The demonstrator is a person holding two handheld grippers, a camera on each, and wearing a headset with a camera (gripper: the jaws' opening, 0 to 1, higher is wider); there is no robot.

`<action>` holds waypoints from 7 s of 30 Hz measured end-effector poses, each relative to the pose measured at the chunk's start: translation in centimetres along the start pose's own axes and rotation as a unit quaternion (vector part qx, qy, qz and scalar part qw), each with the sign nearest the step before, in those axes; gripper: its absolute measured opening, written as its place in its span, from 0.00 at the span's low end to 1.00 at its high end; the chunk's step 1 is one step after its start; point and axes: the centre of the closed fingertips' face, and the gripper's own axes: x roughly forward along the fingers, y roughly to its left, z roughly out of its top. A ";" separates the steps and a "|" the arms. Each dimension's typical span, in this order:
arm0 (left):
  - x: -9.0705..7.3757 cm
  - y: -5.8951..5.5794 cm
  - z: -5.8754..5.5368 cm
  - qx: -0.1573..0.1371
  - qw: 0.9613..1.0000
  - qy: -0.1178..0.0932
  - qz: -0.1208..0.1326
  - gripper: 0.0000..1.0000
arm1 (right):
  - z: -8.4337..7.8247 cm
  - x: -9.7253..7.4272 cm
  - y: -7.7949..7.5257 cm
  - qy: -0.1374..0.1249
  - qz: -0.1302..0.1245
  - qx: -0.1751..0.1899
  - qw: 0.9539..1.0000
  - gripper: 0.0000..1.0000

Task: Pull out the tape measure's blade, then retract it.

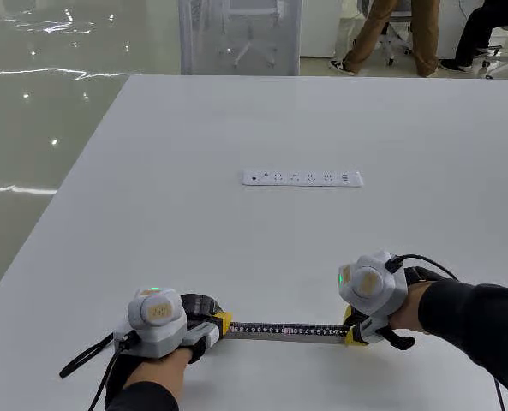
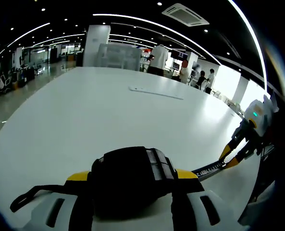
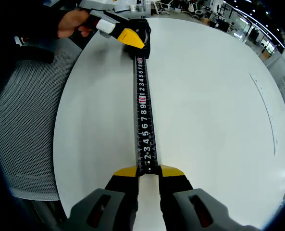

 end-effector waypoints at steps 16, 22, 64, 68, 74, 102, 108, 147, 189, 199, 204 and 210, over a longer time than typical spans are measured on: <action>0.0 0.0 0.0 -0.001 1.000 0.003 -0.002 0.62 | 0.9 0.2 0.0 -0.010 -0.001 0.004 1.000 0.12; 0.0 0.0 0.0 -0.002 1.000 0.004 -0.002 0.62 | 1.2 0.4 0.0 -0.012 -0.001 0.002 1.000 0.12; -0.2 0.1 0.0 -0.018 1.000 0.009 -0.020 0.61 | 3.4 1.1 -0.1 -0.036 -0.001 0.010 0.999 0.12; -0.2 0.1 0.0 -0.018 1.000 0.009 -0.021 0.61 | 3.5 1.2 -0.2 -0.036 -0.001 0.009 0.999 0.12; -0.2 0.1 0.0 -0.019 1.000 0.009 -0.021 0.61 | 3.7 1.3 -0.2 -0.037 -0.002 0.009 0.999 0.12; -0.2 0.1 -0.1 -0.020 0.999 0.012 -0.024 0.61 | 5.8 2.0 0.2 -0.049 0.002 0.010 0.999 0.12; -0.2 0.1 -0.1 -0.020 0.999 0.012 -0.024 0.61 | 6.1 2.2 0.2 -0.052 0.002 0.011 0.999 0.12; -0.2 0.0 -0.1 -0.019 0.999 0.015 -0.024 0.61 | 8.5 2.9 0.1 -0.062 0.005 0.009 0.998 0.12; -0.2 0.0 -0.1 -0.020 0.999 0.019 -0.027 0.61 | 12.1 4.2 0.4 -0.085 0.014 0.028 0.996 0.12; -0.2 0.0 -0.1 -0.021 0.999 0.018 -0.029 0.61 | 13.4 4.7 0.6 -0.103 0.015 0.033 0.994 0.12; -0.2 0.0 -0.1 -0.022 0.999 0.018 -0.029 0.61 | 13.8 4.7 0.7 -0.104 0.013 0.044 0.994 0.12; -0.2 0.0 -0.1 -0.022 0.999 0.017 -0.030 0.61 | 14.7 5.1 0.6 -0.114 0.008 0.036 0.993 0.12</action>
